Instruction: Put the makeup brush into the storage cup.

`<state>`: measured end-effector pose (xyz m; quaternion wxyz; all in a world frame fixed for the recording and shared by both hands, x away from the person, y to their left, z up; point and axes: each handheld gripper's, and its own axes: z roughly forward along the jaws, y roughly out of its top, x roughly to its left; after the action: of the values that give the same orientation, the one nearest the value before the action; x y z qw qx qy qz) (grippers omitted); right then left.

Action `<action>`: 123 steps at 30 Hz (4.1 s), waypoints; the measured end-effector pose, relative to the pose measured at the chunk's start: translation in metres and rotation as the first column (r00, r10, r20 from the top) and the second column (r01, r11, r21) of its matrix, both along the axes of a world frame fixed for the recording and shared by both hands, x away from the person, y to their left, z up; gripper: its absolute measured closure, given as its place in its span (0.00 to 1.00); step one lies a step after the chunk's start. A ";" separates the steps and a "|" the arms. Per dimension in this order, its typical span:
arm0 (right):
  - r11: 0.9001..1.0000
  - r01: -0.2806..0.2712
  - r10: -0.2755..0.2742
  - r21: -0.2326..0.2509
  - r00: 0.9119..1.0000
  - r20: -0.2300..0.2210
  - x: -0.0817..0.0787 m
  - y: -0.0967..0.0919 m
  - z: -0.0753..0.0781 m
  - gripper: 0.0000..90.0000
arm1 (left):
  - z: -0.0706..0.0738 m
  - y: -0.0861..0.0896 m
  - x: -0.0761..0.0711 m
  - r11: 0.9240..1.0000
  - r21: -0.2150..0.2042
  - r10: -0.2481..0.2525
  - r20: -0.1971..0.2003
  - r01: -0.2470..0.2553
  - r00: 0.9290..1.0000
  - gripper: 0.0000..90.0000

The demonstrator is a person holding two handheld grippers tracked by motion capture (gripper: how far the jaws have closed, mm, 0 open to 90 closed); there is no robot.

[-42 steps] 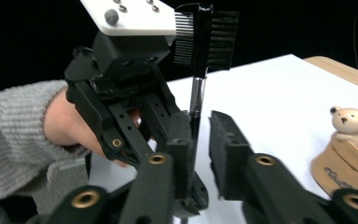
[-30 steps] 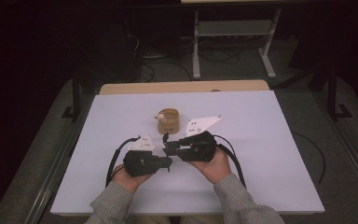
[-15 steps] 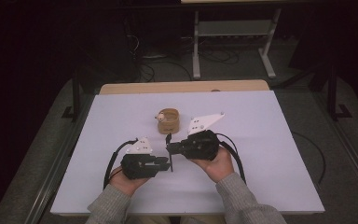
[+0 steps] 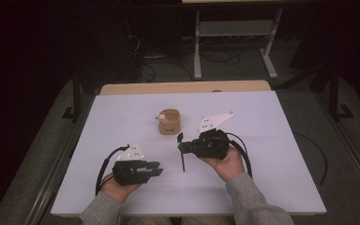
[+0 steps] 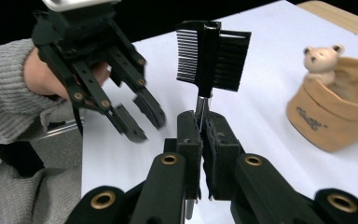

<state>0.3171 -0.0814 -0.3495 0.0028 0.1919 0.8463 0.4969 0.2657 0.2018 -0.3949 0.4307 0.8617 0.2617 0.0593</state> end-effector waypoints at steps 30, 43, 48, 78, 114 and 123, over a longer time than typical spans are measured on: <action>0.996 0.070 -0.073 -0.050 0.995 -0.066 0.034 -0.029 0.010 0.94 | -0.003 0.036 -0.012 0.997 -0.008 0.083 0.028 -0.083 0.996 0.66; 0.994 0.102 -0.104 -0.027 0.992 -0.077 0.057 -0.043 0.028 0.94 | -0.004 0.050 -0.007 0.990 -0.041 0.136 0.008 -0.135 0.991 0.62; 0.996 0.088 -0.090 -0.027 0.992 -0.084 0.066 -0.040 0.032 0.94 | -0.004 0.052 -0.006 0.990 -0.042 0.139 0.012 -0.138 0.990 0.61; 0.992 0.124 -0.124 -0.004 0.990 -0.070 0.120 -0.001 0.064 0.94 | -0.002 0.048 -0.006 0.992 -0.033 0.119 0.021 -0.118 0.993 0.60; 0.977 0.209 -0.210 -0.038 0.977 -0.041 0.170 0.038 0.064 0.94 | -0.005 0.052 -0.002 0.990 -0.032 0.139 0.000 -0.139 0.990 0.57; 0.972 0.233 -0.234 -0.038 0.971 -0.043 0.176 0.039 0.056 0.94 | -0.004 0.053 -0.002 0.990 -0.017 0.141 0.015 -0.141 0.990 0.56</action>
<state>0.4931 -0.0426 -0.2932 0.0443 0.3019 0.8257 0.4745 0.2636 0.2549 -0.3994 0.4342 0.8371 0.3190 0.0946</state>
